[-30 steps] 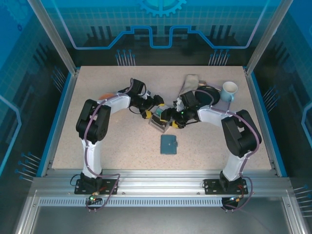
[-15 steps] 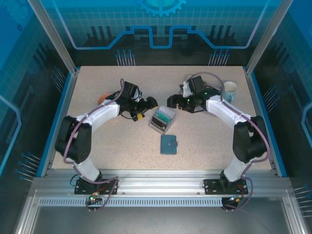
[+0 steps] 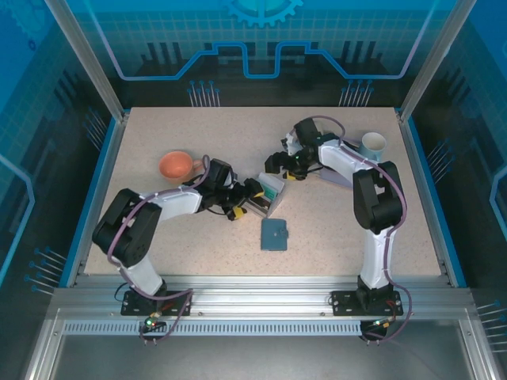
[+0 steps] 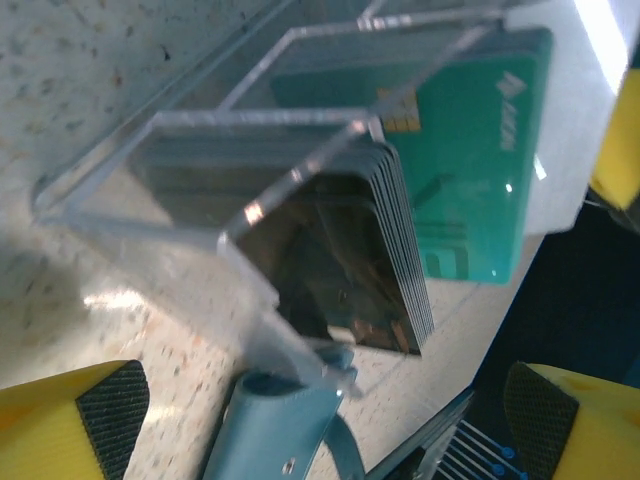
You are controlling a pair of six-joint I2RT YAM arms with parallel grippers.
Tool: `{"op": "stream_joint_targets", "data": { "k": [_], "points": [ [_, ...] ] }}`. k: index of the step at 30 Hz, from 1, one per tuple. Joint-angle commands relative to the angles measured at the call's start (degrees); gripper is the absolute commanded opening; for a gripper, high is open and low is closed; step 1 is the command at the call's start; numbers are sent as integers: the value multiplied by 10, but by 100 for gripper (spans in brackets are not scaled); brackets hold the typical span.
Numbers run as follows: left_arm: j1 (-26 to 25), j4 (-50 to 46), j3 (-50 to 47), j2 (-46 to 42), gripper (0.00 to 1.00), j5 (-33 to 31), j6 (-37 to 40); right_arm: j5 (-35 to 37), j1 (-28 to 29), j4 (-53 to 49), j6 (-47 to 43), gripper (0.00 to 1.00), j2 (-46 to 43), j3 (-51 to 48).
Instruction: Put the credit cards into the card holder
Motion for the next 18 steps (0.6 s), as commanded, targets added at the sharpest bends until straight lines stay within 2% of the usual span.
{"op": "stream_joint_targets", "data": {
  "k": [1,5,13,16,18],
  "points": [
    [-5,52,35,35,95,28,-24,-62,-12,6,6,81,-28,-32],
    [-11,35,78,66,95,31,-10,-94,-22,40,26,80,-62,-87],
    [-23,-12,125,99,92,29,17,-81,-44,82,57,79,-148,-187],
    [-24,-29,127,97,89,23,25,-43,-50,65,50,80,-172,-209],
    [-24,-50,125,88,87,8,36,21,-52,27,28,81,-185,-200]
  ]
}}
